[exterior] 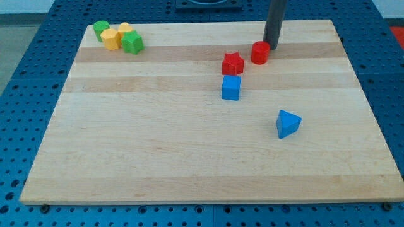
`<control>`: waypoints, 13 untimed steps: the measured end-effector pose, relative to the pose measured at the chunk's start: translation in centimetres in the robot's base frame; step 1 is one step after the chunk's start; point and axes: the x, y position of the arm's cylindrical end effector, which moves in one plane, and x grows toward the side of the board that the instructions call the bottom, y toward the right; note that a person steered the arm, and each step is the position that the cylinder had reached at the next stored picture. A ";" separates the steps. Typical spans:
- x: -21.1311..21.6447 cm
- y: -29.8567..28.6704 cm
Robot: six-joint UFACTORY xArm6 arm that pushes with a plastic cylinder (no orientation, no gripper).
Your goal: Place the red blocks to the top left side of the blue cube
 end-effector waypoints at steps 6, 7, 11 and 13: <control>4.5 -1.6; 5.6 -1.6; 6.3 -7.2; 6.4 -8.5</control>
